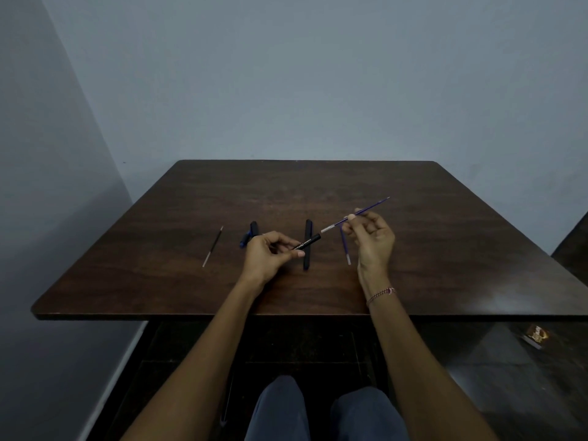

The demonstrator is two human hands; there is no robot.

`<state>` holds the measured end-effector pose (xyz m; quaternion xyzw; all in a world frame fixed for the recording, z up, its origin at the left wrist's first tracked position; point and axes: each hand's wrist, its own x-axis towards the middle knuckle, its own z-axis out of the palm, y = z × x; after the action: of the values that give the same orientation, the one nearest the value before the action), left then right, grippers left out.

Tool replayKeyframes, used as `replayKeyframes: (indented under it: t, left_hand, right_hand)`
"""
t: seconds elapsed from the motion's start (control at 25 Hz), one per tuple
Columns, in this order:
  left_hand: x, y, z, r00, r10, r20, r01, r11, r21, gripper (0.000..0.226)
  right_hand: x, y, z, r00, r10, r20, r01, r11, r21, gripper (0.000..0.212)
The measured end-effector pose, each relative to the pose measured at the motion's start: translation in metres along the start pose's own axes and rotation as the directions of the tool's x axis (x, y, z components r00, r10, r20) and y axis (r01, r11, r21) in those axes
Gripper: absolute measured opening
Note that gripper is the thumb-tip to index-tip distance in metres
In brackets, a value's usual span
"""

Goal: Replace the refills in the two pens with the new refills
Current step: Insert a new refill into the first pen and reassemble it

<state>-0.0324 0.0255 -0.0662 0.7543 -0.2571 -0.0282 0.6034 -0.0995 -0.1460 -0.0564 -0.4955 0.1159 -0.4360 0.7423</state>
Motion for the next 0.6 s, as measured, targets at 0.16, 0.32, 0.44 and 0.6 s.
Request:
replayKeyframes:
  t: [0.16, 0.32, 0.44, 0.6]
  left_hand:
    - [-0.0006, 0.0012, -0.0004, 1.000, -0.003, -0.007, 0.003, 1.000, 0.014, 0.022]
    - [-0.0003, 0.0001, -0.0013, 1.000, 0.000, -0.018, 0.000, 1.000, 0.021, 0.026]
    - [-0.0001, -0.0010, -0.0011, 0.999, 0.004, -0.031, -0.003, 1.000, 0.021, 0.028]
    - [0.0006, -0.0020, -0.0012, 0.999, -0.007, -0.033, 0.007, 1.000, 0.013, 0.027]
  right_hand:
    - [-0.0029, -0.0014, 0.0004, 0.999, 0.004, 0.032, -0.004, 1.000, -0.010, 0.015]
    - [-0.0039, -0.0024, 0.0002, 0.999, -0.001, 0.042, 0.001, 1.000, -0.014, 0.014]
    - [-0.0036, -0.0020, -0.0007, 0.998, 0.007, 0.058, -0.006, 1.000, -0.019, 0.014]
    - [-0.0034, -0.0004, -0.0010, 0.998, 0.010, 0.068, -0.008, 1.000, -0.026, 0.013]
